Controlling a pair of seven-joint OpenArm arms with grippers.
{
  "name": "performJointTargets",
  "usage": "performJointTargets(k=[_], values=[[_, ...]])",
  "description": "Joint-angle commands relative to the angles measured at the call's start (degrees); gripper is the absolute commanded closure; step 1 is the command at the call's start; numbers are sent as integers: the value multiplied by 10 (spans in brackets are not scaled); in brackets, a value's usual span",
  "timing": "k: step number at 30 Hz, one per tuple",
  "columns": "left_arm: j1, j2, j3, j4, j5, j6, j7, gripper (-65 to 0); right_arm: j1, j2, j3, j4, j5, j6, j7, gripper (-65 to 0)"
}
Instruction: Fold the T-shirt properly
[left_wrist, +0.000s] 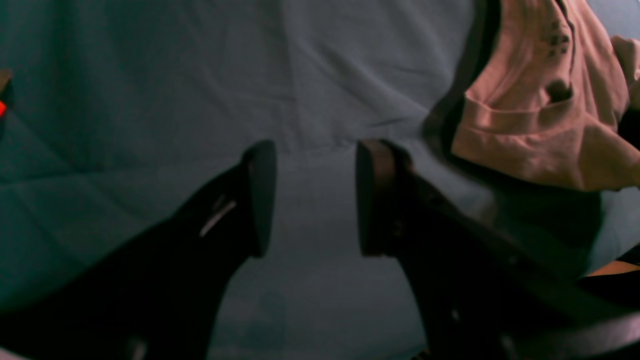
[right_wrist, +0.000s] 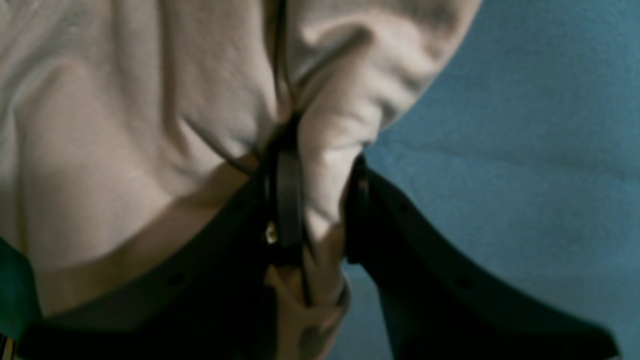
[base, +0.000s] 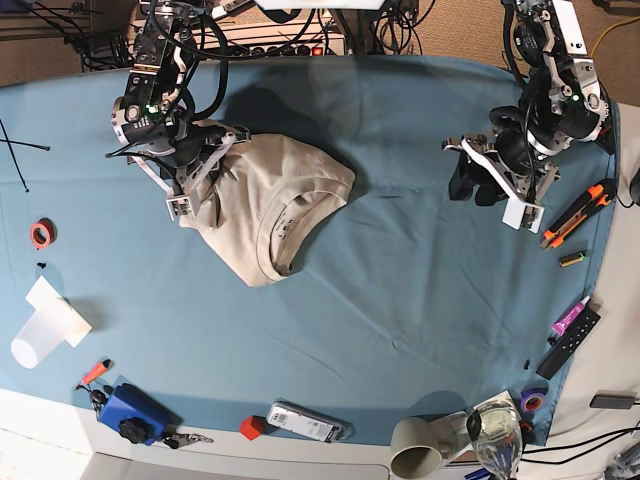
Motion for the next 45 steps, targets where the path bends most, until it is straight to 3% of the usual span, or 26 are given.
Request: performJointTargets(k=[1,4,10,17,24,31,34,39,45], values=[[-1,-5,-2,11,-8,-4,-13,-266,-5,2,-2,5,-3,3,-25,-102],[7,-4,-2,11,-8,-4,-13,-266,-15,2,-2,5,-3,3,-18,-187],[14,-4,-2,11,-8,-4,-12,-266,-30,2,-1,47,-3,-6,-44,-187],[14,-4,-2,11,-8,-4,-13,-266,-95,2,-1,204,-5,-5,23,-187],[14,-4,-2,11,-8,-4,-13,-266,-122,2,-1,215,-10,-4,40,-187],[14,-4,-2,11,-8,-4,-12,-266,-98,2,-1,215,-10,-4,181,-187],[14,-4,-2,11,-8,-4,-12,-266,-72,2,-1,208,-38,-5,178,-187],[14,-4,-2,11,-8,-4,-10,-266,-44,2,-1,89,-64,-9,160,-186],[23,-5,-3,11,-8,-2,5,-266,-33,9,-1,28,-66,-8,29,-185]])
